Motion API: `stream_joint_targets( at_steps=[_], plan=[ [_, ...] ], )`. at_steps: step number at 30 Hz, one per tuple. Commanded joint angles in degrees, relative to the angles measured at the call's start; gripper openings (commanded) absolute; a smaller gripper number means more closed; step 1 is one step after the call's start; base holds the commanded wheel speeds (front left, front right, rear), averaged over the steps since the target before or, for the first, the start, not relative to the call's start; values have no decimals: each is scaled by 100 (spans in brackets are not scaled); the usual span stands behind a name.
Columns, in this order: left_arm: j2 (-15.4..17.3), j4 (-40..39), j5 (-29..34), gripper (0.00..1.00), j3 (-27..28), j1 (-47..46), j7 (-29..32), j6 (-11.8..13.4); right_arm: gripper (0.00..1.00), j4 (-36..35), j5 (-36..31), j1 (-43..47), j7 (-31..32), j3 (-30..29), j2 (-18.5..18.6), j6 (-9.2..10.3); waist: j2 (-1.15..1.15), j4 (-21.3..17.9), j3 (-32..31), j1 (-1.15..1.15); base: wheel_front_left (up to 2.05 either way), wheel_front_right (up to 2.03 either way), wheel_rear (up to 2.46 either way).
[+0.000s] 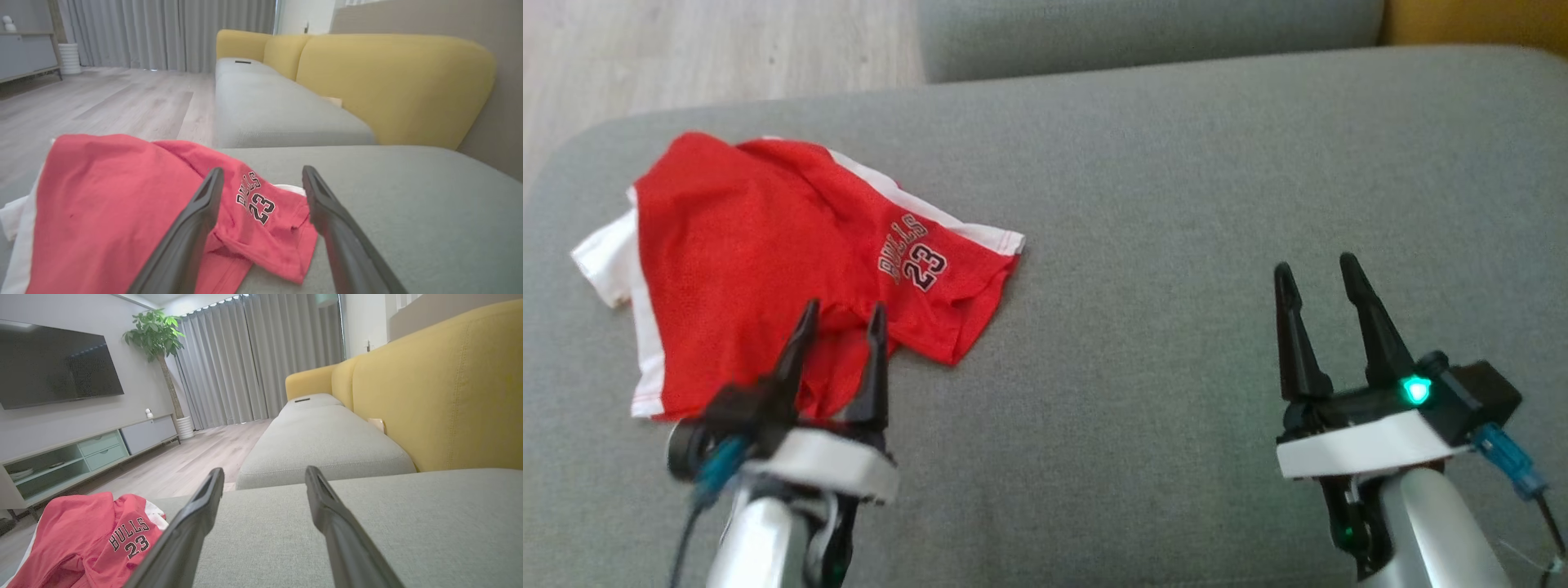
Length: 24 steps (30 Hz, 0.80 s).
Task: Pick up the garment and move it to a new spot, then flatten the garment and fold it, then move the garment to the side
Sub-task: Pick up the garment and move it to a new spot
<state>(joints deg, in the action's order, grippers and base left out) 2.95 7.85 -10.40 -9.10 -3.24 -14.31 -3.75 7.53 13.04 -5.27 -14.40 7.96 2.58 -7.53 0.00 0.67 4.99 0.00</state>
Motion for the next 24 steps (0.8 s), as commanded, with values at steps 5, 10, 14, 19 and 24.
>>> stream_joint_targets(
  at_steps=[5, 10, 14, 19, 24],
  plan=[
    [63, 1131, 761, 100, -134, -1237, -68, 277, 100, -234, -29, -409, -60, 235, 30, 4, 0, -209, 446, 0, 0, 0, 0],
    [205, 2317, 1070, 100, -152, -2311, 131, 527, 100, -239, 30, -546, -60, 318, 30, 4, 0, -445, 754, 0, 0, 0, 0],
    [396, 3058, 1202, 100, -82, -2899, 323, 738, 100, -246, 116, -622, -60, 319, 30, 4, 0, -613, 919, 0, 0, 0, 0],
    [557, 3778, 1183, 100, -26, -3310, 581, 771, 100, -245, 222, -680, -60, 261, 30, 4, 0, -724, 1013, 0, 0, 0, 0],
    [662, 4472, 1151, 100, -112, -3508, 1069, 563, 100, -245, 283, -747, -60, 274, 30, 4, 0, -783, 1052, 0, 0, 0, 0]
  ],
)
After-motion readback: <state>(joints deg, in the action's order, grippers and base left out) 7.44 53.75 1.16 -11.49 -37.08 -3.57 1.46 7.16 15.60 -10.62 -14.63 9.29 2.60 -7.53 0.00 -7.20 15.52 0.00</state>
